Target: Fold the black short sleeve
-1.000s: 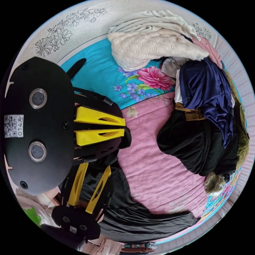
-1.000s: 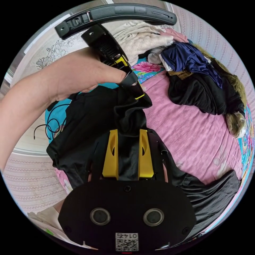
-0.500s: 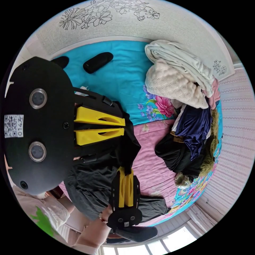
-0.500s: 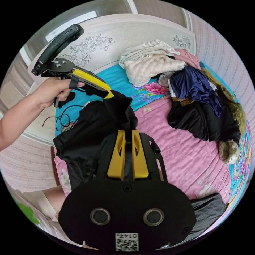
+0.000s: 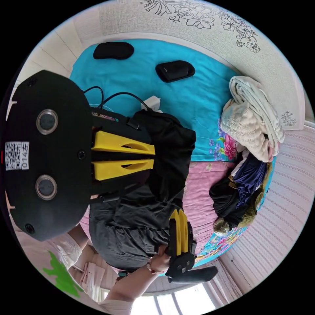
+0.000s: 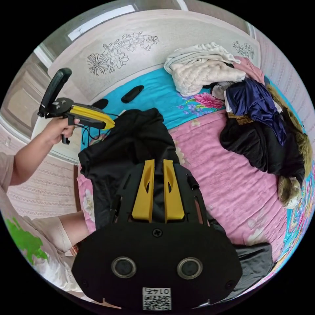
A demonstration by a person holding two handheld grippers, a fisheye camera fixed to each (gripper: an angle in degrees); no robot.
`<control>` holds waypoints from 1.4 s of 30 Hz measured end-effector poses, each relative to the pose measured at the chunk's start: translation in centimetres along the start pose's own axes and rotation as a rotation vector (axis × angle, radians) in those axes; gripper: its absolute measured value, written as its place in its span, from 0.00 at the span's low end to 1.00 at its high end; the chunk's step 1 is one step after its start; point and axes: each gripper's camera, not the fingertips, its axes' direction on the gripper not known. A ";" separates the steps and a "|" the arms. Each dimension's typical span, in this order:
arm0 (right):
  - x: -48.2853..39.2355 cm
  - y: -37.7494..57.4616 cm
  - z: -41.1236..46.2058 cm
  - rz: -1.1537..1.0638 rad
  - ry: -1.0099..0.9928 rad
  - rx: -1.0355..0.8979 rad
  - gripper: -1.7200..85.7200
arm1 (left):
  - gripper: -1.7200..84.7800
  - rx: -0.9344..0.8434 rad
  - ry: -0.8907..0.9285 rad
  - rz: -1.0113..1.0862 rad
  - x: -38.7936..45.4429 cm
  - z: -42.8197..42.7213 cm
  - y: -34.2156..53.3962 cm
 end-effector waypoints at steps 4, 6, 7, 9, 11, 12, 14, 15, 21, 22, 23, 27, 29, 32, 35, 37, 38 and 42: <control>0.0 -1.3 3.3 0.065 -0.092 0.026 0.07 | 0.01 0.044 0.046 0.047 -0.2 1.3 -1.5; -0.4 -1.3 5.8 0.070 -0.078 -0.044 0.07 | 0.01 -0.019 0.090 0.067 -0.1 4.0 -2.2; -0.6 -1.0 7.4 0.066 -0.074 -0.101 0.06 | 0.01 -0.089 0.083 0.080 -0.1 6.2 -2.2; -0.6 0.1 9.4 0.071 -0.043 -0.177 0.06 | 0.01 -0.223 0.051 0.101 -0.1 9.3 -1.0; -0.1 1.7 10.4 0.078 -0.078 -0.180 0.06 | 0.01 -0.226 0.029 0.139 0.0 10.1 0.7; 0.0 1.9 10.5 0.083 -0.092 -0.176 0.06 | 0.01 -0.192 0.022 0.144 -0.5 9.4 1.5; 0.5 2.5 10.0 0.105 -0.127 -0.155 0.06 | 0.02 -0.141 0.062 0.099 -2.0 7.6 2.8; 0.4 2.7 9.7 0.107 -0.123 -0.142 0.07 | 0.03 -0.093 0.086 0.077 -3.0 5.8 4.0; -4.1 6.1 7.6 0.073 -0.207 -0.066 0.15 | 0.09 -0.018 0.112 -0.093 -9.0 -2.0 17.1; -6.2 6.9 8.2 0.045 -0.217 -0.082 0.15 | 0.09 -0.035 0.103 -0.142 -10.2 -2.4 20.1; -8.6 7.7 8.9 0.019 -0.213 -0.095 0.16 | 0.09 -0.049 0.100 -0.161 -10.7 -2.5 21.6; -16.6 8.9 12.4 -0.096 -0.116 -0.115 0.16 | 0.09 -0.124 0.108 -0.279 -14.0 -1.4 29.3; -21.7 8.8 15.2 -0.175 0.014 -0.100 0.17 | 0.09 -0.119 0.126 -0.311 -15.3 -0.9 31.3; -26.1 8.3 18.9 -0.236 0.091 -0.076 0.17 | 0.09 -0.100 0.130 -0.337 -17.2 -0.2 33.3; -28.7 7.6 22.5 -0.239 0.145 -0.121 0.18 | 0.09 -0.068 0.176 -0.350 -19.2 0.2 34.8; -29.6 7.4 24.2 -0.223 0.231 -0.139 0.17 | 0.10 -0.060 0.194 -0.360 -20.6 0.8 35.8; -29.9 7.4 25.1 -0.207 0.263 -0.139 0.16 | 0.10 -0.057 0.203 -0.362 -20.9 1.0 36.1; -28.9 7.8 25.4 -0.080 0.214 -0.085 0.08 | 0.08 -0.038 0.225 -0.365 -23.0 1.1 38.1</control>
